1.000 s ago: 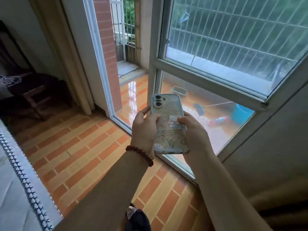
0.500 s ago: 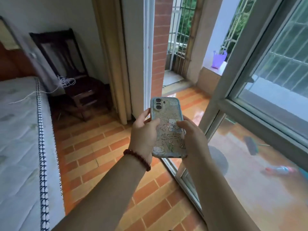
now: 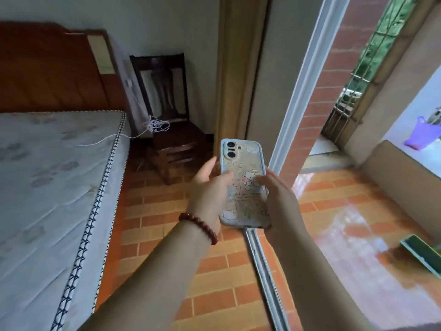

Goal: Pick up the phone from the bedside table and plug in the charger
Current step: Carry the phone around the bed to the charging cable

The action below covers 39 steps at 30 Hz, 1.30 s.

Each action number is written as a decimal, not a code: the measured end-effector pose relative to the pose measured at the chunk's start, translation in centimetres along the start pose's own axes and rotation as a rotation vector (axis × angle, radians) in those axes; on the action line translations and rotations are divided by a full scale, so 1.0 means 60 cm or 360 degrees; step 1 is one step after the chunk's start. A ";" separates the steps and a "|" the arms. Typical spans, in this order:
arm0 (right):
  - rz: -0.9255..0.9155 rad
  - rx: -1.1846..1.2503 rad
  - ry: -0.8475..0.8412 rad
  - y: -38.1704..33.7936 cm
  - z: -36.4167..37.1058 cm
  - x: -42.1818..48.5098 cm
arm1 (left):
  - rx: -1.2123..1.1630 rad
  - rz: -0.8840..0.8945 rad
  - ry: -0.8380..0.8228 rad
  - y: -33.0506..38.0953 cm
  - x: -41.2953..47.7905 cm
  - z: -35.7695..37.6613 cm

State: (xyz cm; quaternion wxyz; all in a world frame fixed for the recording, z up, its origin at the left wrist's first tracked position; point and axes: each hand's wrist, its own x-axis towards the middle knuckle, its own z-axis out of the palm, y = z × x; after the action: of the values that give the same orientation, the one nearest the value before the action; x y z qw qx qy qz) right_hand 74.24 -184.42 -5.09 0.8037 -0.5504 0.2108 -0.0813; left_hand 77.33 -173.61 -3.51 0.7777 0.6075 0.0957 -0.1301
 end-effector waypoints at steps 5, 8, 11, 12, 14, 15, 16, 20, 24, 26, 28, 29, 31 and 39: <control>0.0093 -0.0095 -0.0196 0.003 0.096 0.143 | -0.0004 0.0057 0.0229 0.048 0.127 -0.038; 0.0141 -0.0154 -0.0313 0.012 0.167 0.222 | -0.0007 0.0081 0.0338 0.079 0.209 -0.074; 0.0143 -0.0181 -0.0393 0.017 0.248 0.308 | 0.0013 0.0141 0.0413 0.117 0.306 -0.114; 0.0141 -0.0180 -0.0411 0.018 0.277 0.338 | 0.0012 0.0155 0.0433 0.133 0.340 -0.126; 0.0162 -0.0135 -0.0411 0.013 0.345 0.414 | -0.0014 0.0203 0.0467 0.174 0.429 -0.155; 0.0174 -0.0123 -0.0401 0.013 0.360 0.435 | 0.0010 0.0214 0.0453 0.184 0.451 -0.161; 0.0179 -0.0132 -0.0391 0.015 0.375 0.453 | 0.0035 0.0225 0.0449 0.195 0.469 -0.165; 0.0213 -0.0139 -0.0403 0.010 0.475 0.555 | 0.0006 0.0283 0.0442 0.255 0.582 -0.206; 0.0268 -0.0186 -0.0437 0.017 0.562 0.650 | -0.0041 0.0277 0.0469 0.300 0.685 -0.251; 0.0279 -0.0182 -0.0490 0.026 0.601 0.700 | -0.0075 0.0248 0.0439 0.315 0.737 -0.272; 0.0289 -0.0198 -0.0554 0.034 0.644 0.751 | -0.0100 0.0222 0.0459 0.330 0.794 -0.294; 0.0296 -0.0210 -0.0572 0.038 0.668 0.780 | -0.0104 0.0214 0.0503 0.338 0.826 -0.306; 0.0307 -0.0232 -0.0615 0.047 0.714 0.837 | -0.0132 0.0214 0.0587 0.355 0.887 -0.328; 0.0336 -0.0289 -0.0837 0.069 0.891 1.036 | -0.0373 0.0236 0.0817 0.422 1.093 -0.411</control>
State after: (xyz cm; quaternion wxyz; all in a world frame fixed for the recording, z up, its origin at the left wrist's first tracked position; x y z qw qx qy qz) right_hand 152.56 -159.92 -8.07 0.7822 -0.5974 0.0579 0.1674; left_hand 147.79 -149.54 -6.34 0.8003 0.5320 0.2588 0.0970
